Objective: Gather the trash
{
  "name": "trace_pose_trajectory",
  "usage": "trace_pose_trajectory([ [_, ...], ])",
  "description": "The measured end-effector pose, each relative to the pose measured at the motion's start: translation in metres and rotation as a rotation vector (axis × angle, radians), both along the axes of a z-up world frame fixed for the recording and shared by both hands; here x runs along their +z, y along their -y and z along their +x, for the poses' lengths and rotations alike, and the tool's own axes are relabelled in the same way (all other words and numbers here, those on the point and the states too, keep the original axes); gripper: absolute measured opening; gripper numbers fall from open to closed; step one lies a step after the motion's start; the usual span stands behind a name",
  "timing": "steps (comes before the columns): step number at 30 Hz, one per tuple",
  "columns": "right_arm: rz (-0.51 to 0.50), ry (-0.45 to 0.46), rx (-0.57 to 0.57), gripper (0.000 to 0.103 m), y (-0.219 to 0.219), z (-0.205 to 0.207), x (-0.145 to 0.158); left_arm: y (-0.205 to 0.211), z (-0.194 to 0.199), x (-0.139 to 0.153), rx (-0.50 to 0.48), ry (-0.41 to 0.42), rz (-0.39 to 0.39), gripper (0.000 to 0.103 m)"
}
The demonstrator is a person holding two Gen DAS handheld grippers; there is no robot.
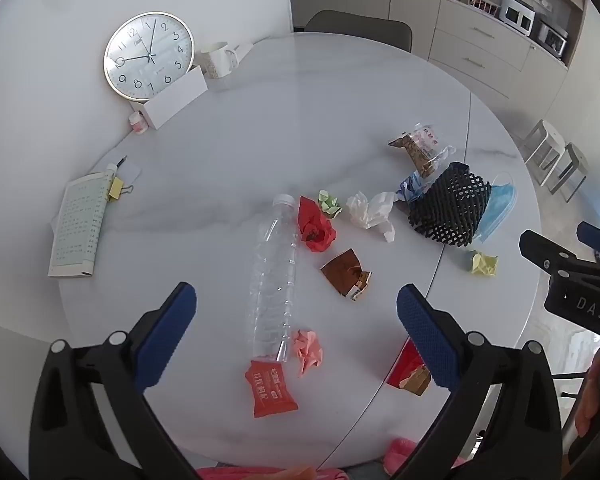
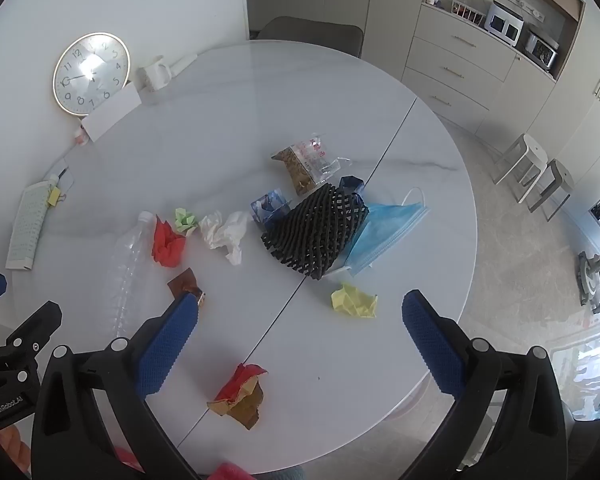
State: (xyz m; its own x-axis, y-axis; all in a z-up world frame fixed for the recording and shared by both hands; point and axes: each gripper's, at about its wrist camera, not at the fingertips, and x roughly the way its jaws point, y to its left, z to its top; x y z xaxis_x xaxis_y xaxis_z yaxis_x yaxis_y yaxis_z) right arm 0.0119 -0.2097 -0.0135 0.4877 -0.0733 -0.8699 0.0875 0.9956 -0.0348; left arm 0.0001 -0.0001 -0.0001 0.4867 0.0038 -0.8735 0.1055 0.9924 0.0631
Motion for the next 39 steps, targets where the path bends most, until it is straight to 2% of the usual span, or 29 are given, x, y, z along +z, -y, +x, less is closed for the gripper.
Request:
trace_pose_trajectory([
  [39,0.006,0.0,0.003,0.101,0.0029,0.0005,-0.001,-0.0008,-0.0047,-0.0004,0.001,0.001,0.009,0.097],
])
